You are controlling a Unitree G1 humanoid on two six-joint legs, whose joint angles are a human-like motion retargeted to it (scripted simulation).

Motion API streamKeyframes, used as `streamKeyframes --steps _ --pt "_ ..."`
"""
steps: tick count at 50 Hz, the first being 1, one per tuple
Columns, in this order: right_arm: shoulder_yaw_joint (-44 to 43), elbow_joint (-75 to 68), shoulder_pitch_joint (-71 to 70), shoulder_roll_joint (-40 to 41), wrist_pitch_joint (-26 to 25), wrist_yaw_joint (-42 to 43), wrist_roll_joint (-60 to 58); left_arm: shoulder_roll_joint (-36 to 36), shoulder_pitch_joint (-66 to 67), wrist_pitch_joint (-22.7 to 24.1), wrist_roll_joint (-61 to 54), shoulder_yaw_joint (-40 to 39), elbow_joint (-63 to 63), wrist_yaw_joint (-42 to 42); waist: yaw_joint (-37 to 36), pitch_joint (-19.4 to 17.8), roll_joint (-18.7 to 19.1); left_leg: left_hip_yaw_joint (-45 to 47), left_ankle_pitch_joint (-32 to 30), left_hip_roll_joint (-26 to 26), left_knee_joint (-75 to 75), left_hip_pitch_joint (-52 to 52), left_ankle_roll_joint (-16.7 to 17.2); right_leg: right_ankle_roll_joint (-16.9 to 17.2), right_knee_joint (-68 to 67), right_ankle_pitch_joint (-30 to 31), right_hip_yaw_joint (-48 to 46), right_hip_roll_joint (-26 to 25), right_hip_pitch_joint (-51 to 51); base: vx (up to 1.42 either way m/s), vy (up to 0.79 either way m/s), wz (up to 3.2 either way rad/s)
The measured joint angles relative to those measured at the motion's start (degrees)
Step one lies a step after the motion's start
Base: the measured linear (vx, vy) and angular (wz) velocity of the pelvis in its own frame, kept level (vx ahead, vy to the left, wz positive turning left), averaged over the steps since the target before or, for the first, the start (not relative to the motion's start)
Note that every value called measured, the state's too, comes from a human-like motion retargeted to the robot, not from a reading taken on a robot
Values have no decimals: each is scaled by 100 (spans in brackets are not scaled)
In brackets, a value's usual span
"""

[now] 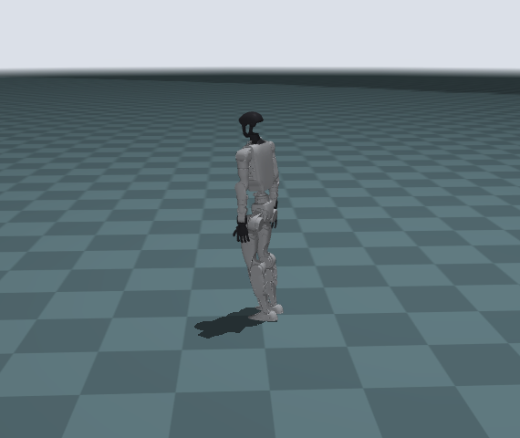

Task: In place motions

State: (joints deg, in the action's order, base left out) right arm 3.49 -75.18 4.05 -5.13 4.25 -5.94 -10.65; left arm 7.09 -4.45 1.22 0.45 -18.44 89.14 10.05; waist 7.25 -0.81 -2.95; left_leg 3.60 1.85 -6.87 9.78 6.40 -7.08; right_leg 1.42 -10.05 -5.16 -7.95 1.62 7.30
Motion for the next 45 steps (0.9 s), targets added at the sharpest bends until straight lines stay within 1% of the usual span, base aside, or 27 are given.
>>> streamKeyframes --steps 2,3,5,7,8,9,10,11,13,15,17,19,22,23,25,27,28,29,30,33,35,37,40,42,43,45 --pt "7 39 -6 -12 10 -12 -16 -12 -83 15 13 93 -95 10 -174 -128 -47 -735 -96 -173 97 114 3 -67 -29 92 295 -50 88 -15 3 -167" --pt "22 57 -16 -17 12 -15 -25 -11 -114 27 21 122 -139 6 -217 -191 -63 -1000 -116 -201 107 130 98 -93 -50 136 409 -76 119 -19 4 -179" --pt "79 94 -46 -38 12 4 -96 -5 -143 87 -2 195 -247 3 -219 -326 -96 -985 19 -84 46 106 220 -179 -117 304 709 -125 236 -22 5 -196" --pt "93 121 -42 -49 14 -3 -203 -1 -97 114 -75 211 -272 33 220 -311 17 218 157 303 -114 -50 0 -288 -162 328 658 -182 367 -22 0 -107" --pt "119 134 -24 -50 18 -15 -236 7 -71 116 -103 187 -255 49 482 -258 104 871 272 617 -198 -152 55 -367 -165 301 576 -242 444 -20 -1 -104" --pt "191 136 -7 -62 30 -37 -199 41 -56 104 -134 158 -200 72 749 -228 154 897 255 663 -165 -112 60 -446 -178 214 517 -258 519 -22 -2 -160" --pt "288 132 11 -80 47 -63 -127 88 -45 84 -167 126 -127 98 1020 -210 186 609 172 575 -73 -2 41 -526 -195 97 470 -252 594 -31 -2 -266" --pt "333 104 -13 -111 57 -105 -41 137 -61 61 -158 117 -64 103 1051 -239 181 975 180 721 -94 -23 94 -588 -243 -50 266 -179 639 -37 -2 -330" --pt "345 65 -69 -190 52 -205 36 204 -66 38 -63 68 35 66 1073 -279 210 1694 271 909 -221 -198 147 -684 -296 -350 -279 -14 695 -40 -2 -386" --pt "311 66 -107 -300 14 -266 6 212 4 59 34 19 99 -1 974 -227 241 2344 443 1003 -329 -385 217 -757 -305 -661 -966 167 703 -28 -1 -432" --pt "257 84 -147 -400 -3 -225 -21 201 131 71 -17 66 124 17 872 -117 312 2894 620 1075 -389 -477 312 -706 -297 -968 -1904 362 630 -27 -9 -459" --pt "220 95 -228 -464 -17 -180 23 196 255 62 -63 65 118 42 841 -28 415 3487 775 1153 -458 -571 432 -529 -366 -1258 -2863 521 511 -34 -13 -459" --pt "237 81 -450 -518 -57 -175 224 192 395 52 21 -127 50 9 848 51 479 4908 945 1173 -643 -880 680 -282 -447 -1501 -4173 632 277 -34 -5 -436" --pt "239 70 -518 -527 -65 -170 283 190 423 47 56 -190 26 -5 822 67 478 5314 985 1141 -696 -982 763 -214 -434 -1507 -4476 632 198 -31 -11 -402" --pt "222 58 -627 -539 -84 -134 373 183 492 35 86 -329 2 -34 794 111 474 5931 1068 1045 -764 -1157 977 -55 -340 -1327 -5106 602 15 -21 -8 -412" --pt "214 39 -655 -550 -101 -96 398 165 540 20 76 -423 10 -51 804 150 432 6169 1106 950 -733 -1269 1159 8 -145 -627 -5101 586 -23 -11 -15 -339" --pt "200 22 -669 -550 -109 -76 402 163 548 12 57 -449 14 -55 825 163 420 6283 1115 915 -709 -1319 1257 -49 -50 -156 -4935 571 19 -7 -14 -280" --pt "181 0 -669 -546 -115 -54 403 168 557 6 35 -456 8 -54 870 174 441 6374 1110 922 -677 -1359 1346 -110 -5 -132 -4639 481 111 -7 -15 -251" --pt "159 -25 -663 -540 -121 -31 401 175 566 1 9 -455 -3 -50 927 184 477 6455 1099 949 -642 -1394 1432 -174 16 -332 -4277 352 227 -5 -16 -199" --pt "75 -181 -598 -529 -163 23 455 222 537 -39 38 -403 -59 -62 1280 221 614 6417 1015 1024 -556 -1423 1536 -198 -23 -289 -4093 284 344 -2 -15 -140" --pt "-23 -324 -575 -525 -194 65 533 233 467 -66 58 -336 -145 -90 1455 188 720 6460 970 1068 -550 -1474 1638 -152 -119 -362 -3854 184 428 -2 -10 -102" --pt "-114 -475 -525 -553 -202 94 572 212 402 -83 48 -303 -265 -83 1637 205 849 6530 927 1105 -534 -1521 1719 -52 -194 -400 -3820 153 457 9 -11 -70" --pt "-207 -769 -381 -608 -234 195 592 109 363 -82 66 -307 -476 -72 1758 330 943 6582 714 1135 -363 -1642 1754 116 -260 -439 -3710 185 449 23 -12 -53" --pt "-292 -1074 -318 -642 -271 248 632 34 367 -57 83 -291 -611 -49 1699 471 729 6550 303 1127 61 -1810 1554 182 -260 -479 -3568 442 373 28 -10 -47" --pt "-317 -1228 -290 -656 -305 249 659 1 383 -40 91 -291 -657 -38 1621 577 521 6456 11 1141 429 -1868 1316 206 -271 -501 -3427 675 338 31 -9 -71" --pt "-362 -1493 -241 -648 -373 218 677 -29 458 -9 109 -296 -734 -37 1364 802 26 5899 -462 1293 1553 -1713 623 212 -377 -555 -3057 1195 366 37 -15 -111"
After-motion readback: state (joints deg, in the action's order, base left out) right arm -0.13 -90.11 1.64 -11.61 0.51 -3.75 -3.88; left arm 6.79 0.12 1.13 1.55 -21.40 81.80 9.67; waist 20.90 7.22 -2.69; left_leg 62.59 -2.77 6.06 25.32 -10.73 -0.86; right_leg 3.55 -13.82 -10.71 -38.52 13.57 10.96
